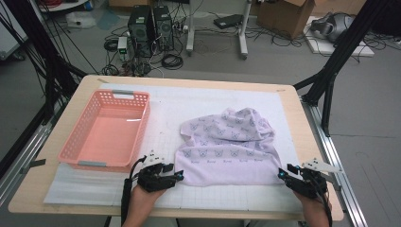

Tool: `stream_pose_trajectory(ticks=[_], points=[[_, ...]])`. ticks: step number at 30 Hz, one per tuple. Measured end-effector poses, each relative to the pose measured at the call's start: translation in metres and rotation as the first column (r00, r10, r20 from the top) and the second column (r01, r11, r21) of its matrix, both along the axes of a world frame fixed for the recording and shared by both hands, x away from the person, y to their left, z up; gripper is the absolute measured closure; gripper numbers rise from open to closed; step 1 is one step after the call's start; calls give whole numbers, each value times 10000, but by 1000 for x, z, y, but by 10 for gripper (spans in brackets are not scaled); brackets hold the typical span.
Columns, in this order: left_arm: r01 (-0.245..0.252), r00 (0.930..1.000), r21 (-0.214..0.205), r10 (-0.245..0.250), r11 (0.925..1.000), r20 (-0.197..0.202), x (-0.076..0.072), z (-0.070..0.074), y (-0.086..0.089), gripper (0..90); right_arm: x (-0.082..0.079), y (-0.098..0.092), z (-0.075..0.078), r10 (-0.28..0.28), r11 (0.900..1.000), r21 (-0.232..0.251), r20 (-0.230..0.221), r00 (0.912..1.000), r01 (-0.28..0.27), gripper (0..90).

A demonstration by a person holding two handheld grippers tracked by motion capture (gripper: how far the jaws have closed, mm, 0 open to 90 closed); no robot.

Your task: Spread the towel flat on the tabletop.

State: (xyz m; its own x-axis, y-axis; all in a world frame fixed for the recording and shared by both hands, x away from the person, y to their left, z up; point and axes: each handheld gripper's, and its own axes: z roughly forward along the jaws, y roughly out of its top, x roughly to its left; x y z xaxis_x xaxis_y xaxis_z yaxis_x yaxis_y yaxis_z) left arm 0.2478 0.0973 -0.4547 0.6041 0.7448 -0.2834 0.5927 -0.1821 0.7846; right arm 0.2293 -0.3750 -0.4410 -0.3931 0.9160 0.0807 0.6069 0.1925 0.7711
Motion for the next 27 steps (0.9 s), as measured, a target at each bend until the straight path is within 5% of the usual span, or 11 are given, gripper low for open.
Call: stream_pose_trajectory(ticks=[2,4,6,8,17,23,27], points=[[-88,9998,420,82,9991,162,-6,1,-4,555,-3,1,-5,111,9999,-91,-368,9993,-114,553],[-96,9995,894,69,9959,313,-12,2,-5,778,-7,2,-7,111,9994,-313,-341,9994,-122,630],[-164,9999,602,160,9980,60,-18,1,-1,874,-12,1,-5,347,9993,-85,-550,9979,-352,840],[-226,9997,525,221,9984,108,-28,1,4,879,-21,1,-4,481,9984,-265,-565,9972,-496,859],[89,10000,-169,-88,9998,44,-82,9,27,880,-78,-2,10,1158,9933,-22,-290,9929,-1159,867],[564,9984,-141,-565,9983,-101,-107,2,34,870,-108,4,6,1502,9884,-122,-761,9857,-1515,853],[129,9997,-405,-121,9991,203,-102,4,37,548,-106,2,10,1079,9941,131,-297,9937,-1075,622]])
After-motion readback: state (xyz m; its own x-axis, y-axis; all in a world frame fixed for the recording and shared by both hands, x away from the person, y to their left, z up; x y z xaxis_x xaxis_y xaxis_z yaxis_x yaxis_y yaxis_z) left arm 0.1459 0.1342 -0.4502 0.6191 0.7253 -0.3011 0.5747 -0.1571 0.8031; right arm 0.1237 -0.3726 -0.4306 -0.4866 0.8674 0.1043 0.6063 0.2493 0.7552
